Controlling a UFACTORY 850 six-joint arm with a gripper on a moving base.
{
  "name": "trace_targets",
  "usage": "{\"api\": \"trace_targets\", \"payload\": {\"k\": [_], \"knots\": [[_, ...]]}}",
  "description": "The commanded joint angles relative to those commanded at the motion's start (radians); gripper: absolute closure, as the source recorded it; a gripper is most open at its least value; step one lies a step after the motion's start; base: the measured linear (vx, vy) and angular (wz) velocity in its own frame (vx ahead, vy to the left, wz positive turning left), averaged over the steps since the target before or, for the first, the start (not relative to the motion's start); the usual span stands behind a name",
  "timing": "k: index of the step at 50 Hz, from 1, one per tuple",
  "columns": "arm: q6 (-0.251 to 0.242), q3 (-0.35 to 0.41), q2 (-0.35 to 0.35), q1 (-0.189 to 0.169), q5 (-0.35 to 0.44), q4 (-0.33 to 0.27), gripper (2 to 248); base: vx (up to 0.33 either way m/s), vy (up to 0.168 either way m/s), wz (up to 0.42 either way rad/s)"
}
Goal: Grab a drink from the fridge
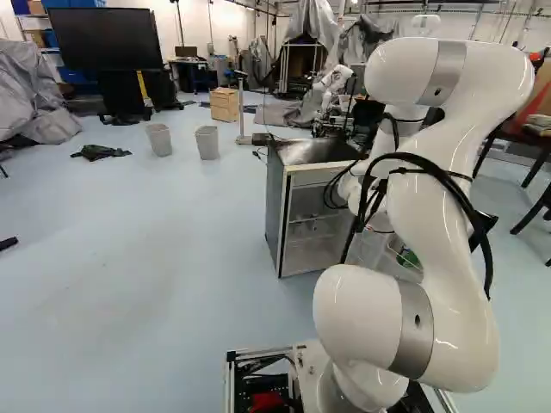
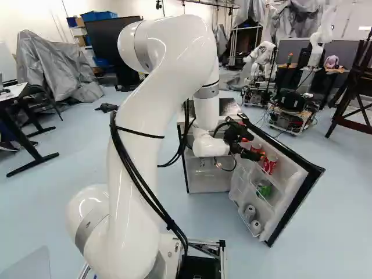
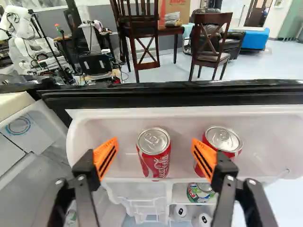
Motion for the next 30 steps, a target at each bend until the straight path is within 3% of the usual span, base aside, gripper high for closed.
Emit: {"api": "trace_targets", "payload": {"k": [3, 4, 8, 9, 13, 14, 19, 20, 30], "knots": [[0.000, 0.000, 0.000, 0.000, 0.000, 0.000, 35, 0.000, 0.000, 0.000], [0.000, 0.000, 0.000, 0.000, 0.000, 0.000, 72, 0.000, 0.000, 0.000], [0.000, 0.000, 0.000, 0.000, 0.000, 0.000, 72, 0.000, 0.000, 0.000], [0.000, 0.000, 0.000, 0.000, 0.000, 0.000, 111, 0.000, 0.000, 0.000], [0.000, 0.000, 0.000, 0.000, 0.000, 0.000, 111, 0.000, 0.000, 0.000], [0.000, 0.000, 0.000, 0.000, 0.000, 0.000, 147, 0.000, 0.000, 0.000], [0.000, 0.000, 0.000, 0.000, 0.000, 0.000, 147, 0.000, 0.000, 0.000], [0.000, 0.000, 0.000, 0.000, 0.000, 0.000, 160, 0.000, 0.000, 0.000], [0.000, 0.000, 0.000, 0.000, 0.000, 0.000, 160, 0.000, 0.000, 0.000]]}}
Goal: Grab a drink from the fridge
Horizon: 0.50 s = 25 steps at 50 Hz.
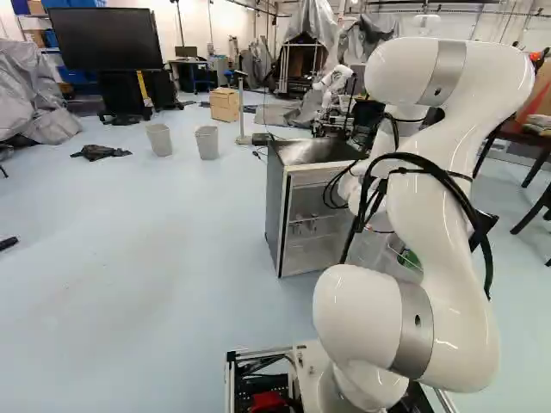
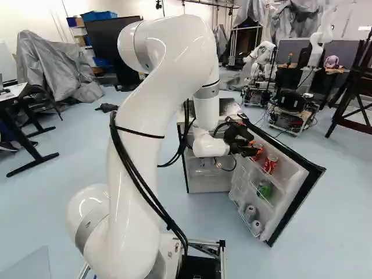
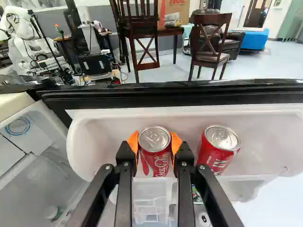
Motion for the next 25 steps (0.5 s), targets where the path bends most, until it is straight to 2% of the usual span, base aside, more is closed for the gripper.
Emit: {"api": "trace_targets", "payload": {"k": [25], "knots": [[0.000, 0.012, 0.008, 0.008, 0.047, 0.000, 160, 0.000, 0.000, 0.000]]}}
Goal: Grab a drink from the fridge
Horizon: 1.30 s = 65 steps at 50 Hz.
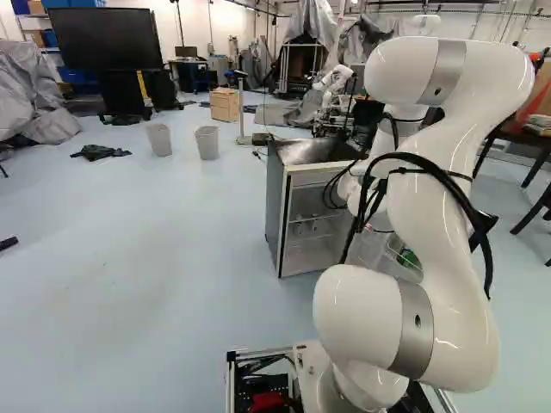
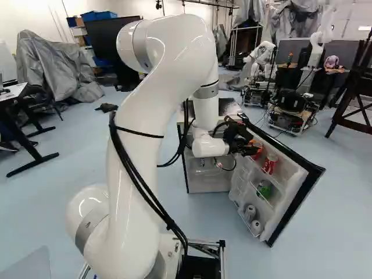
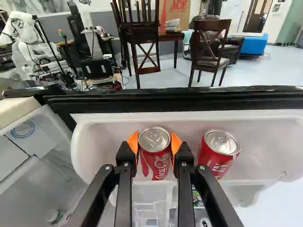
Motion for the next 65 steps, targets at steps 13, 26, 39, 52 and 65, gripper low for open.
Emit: {"api": "trace_targets", "payload": {"k": [13, 26, 39, 52, 65], "knots": [[0.000, 0.026, 0.017, 0.011, 0.040, 0.000, 160, 0.000, 0.000, 0.000], [0.000, 0.066, 0.044, 0.024, 0.072, 0.000, 160, 0.000, 0.000, 0.000], [0.000, 0.108, 0.072, 0.039, 0.107, 0.000, 160, 0.000, 0.000, 0.000], [0.000, 0.150, 0.100, 0.053, 0.146, 0.000, 160, 0.000, 0.000, 0.000], [0.000, 0.190, 0.128, 0.070, 0.186, -0.001, 160, 0.000, 0.000, 0.000]]}}
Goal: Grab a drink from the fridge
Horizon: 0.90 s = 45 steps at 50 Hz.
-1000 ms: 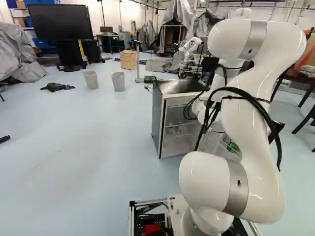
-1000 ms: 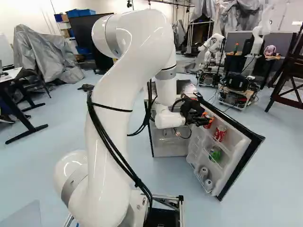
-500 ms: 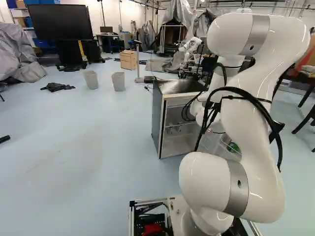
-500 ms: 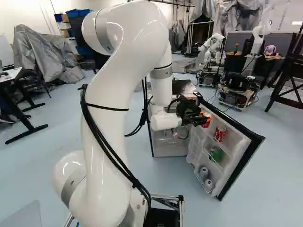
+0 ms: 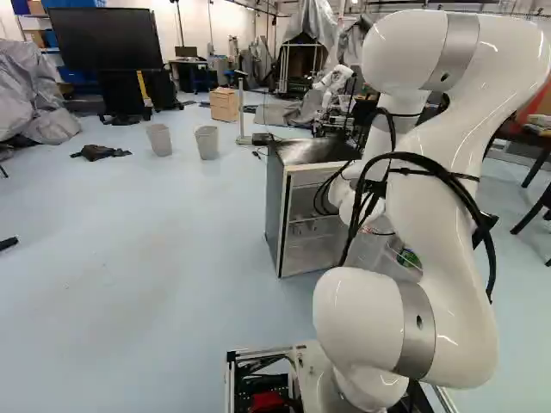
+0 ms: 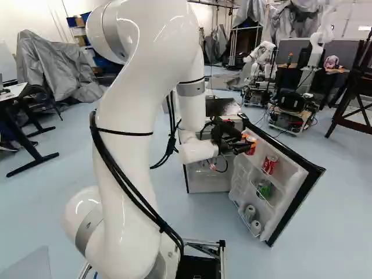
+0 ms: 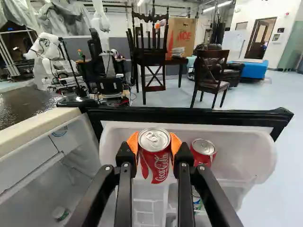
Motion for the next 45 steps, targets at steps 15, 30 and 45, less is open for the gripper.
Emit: {"api": "trace_targets", "payload": {"k": [15, 30, 45], "knots": [[0.000, 0.033, 0.023, 0.026, 0.021, -0.019, 160, 0.000, 0.000, 0.000], [0.000, 0.068, 0.047, 0.055, 0.027, -0.053, 160, 0.000, 0.000, 0.000], [0.000, 0.116, 0.082, 0.084, 0.027, -0.090, 160, 0.000, 0.000, 0.000]]}}
